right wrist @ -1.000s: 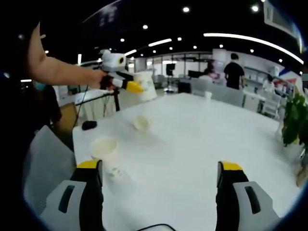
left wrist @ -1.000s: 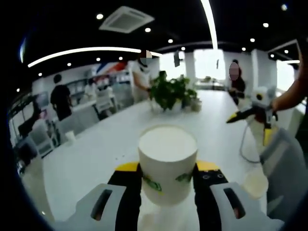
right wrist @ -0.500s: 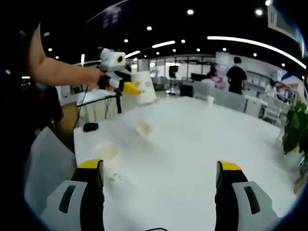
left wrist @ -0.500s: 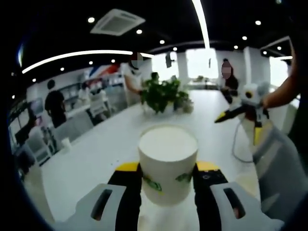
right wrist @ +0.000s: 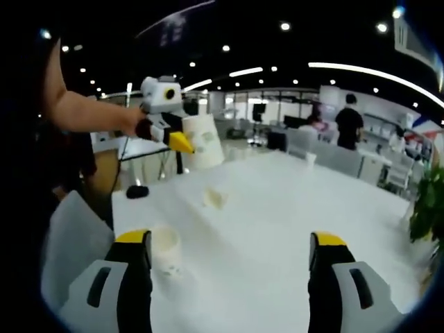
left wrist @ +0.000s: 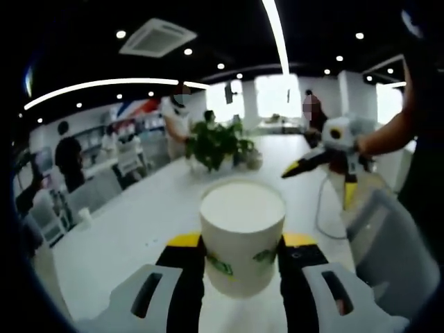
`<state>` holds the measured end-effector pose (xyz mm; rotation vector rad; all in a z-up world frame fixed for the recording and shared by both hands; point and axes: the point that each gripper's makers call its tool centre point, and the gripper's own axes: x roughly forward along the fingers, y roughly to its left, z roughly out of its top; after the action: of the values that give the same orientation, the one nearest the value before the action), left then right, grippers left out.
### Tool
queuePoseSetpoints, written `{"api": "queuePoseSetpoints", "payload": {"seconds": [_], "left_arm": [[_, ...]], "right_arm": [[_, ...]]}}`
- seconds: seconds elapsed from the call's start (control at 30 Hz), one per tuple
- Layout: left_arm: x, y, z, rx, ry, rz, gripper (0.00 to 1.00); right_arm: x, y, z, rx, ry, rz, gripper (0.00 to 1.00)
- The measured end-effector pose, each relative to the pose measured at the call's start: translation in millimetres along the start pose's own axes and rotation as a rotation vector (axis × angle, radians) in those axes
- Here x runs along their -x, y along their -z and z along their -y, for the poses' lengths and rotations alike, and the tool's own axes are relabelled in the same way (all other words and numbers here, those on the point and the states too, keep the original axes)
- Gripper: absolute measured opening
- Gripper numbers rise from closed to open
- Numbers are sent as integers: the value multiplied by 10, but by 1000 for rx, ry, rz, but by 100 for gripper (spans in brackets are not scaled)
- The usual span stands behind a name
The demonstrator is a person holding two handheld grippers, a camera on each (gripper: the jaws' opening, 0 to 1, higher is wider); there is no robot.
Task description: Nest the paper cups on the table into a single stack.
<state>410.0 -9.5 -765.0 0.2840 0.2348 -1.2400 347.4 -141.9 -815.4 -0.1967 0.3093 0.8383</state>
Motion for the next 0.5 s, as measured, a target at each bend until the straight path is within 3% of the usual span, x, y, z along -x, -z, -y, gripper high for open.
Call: {"api": "queuePoseSetpoints", "payload": {"seconds": [0.27,0.5], "left_arm": [[35,-153,162,8,30,44,39],[26,-192,275,22,44,74,38]], "right_arm": [[-19,-82,-31,18,-24,8,89],[-46,-193,-17,14,-26,36,87]]}}
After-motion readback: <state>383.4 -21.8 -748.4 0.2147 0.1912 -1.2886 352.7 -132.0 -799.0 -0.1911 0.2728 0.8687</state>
